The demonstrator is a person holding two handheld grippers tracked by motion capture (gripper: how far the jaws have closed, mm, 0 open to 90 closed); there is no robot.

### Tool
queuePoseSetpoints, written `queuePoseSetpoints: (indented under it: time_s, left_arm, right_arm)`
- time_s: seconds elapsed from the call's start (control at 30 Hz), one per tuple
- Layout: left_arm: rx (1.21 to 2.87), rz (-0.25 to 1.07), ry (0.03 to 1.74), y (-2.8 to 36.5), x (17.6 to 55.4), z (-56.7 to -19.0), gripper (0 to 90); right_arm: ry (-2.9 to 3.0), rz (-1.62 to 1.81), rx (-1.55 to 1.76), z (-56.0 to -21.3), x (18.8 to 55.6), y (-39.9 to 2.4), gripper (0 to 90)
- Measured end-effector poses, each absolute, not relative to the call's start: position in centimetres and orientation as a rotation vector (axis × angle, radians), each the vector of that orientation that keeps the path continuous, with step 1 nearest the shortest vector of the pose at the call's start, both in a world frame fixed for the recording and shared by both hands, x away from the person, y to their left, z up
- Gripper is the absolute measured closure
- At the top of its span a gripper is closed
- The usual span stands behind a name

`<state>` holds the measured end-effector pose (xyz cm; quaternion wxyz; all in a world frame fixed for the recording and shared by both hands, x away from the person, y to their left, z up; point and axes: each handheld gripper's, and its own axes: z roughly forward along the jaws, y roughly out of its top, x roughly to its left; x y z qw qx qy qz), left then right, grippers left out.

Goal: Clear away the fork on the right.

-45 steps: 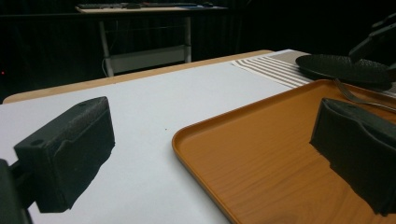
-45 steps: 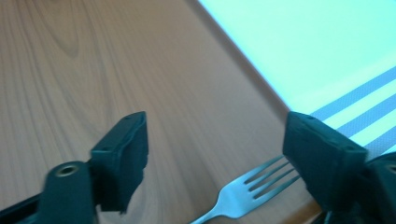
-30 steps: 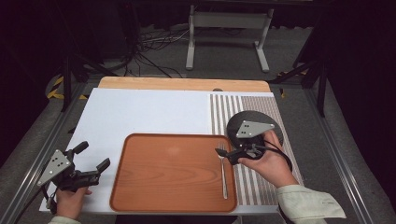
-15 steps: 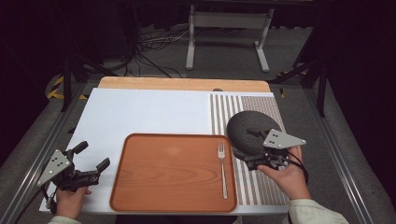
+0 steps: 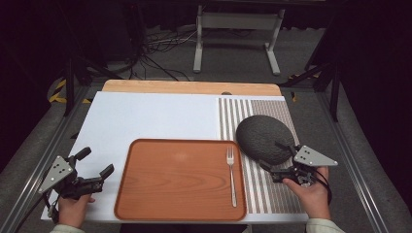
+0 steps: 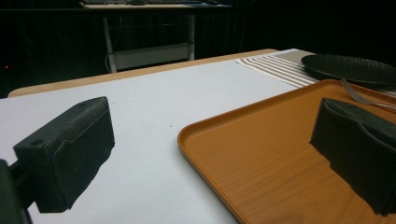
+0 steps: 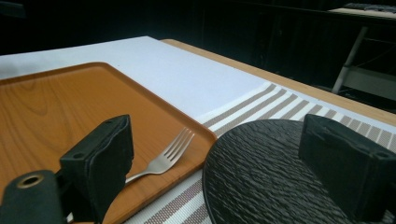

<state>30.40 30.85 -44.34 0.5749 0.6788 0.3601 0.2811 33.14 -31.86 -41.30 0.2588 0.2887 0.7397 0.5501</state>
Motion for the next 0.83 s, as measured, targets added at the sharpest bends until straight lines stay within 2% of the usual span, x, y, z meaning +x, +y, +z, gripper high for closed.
queuePoseSetpoints:
  time_s: [0.47, 0.83]
  left_arm:
    - [1.593, 0.649, 0.850, 30.8, 30.5, -44.5, 0.4]
    - [1.594, 0.643, 0.850, 30.8, 30.6, -44.6, 0.4]
  right_arm:
    - [1.974, 1.524, 0.961, -44.3, 32.6, -34.7, 12.0]
    - [1.944, 1.540, 0.965, -44.6, 32.4, -35.2, 12.3]
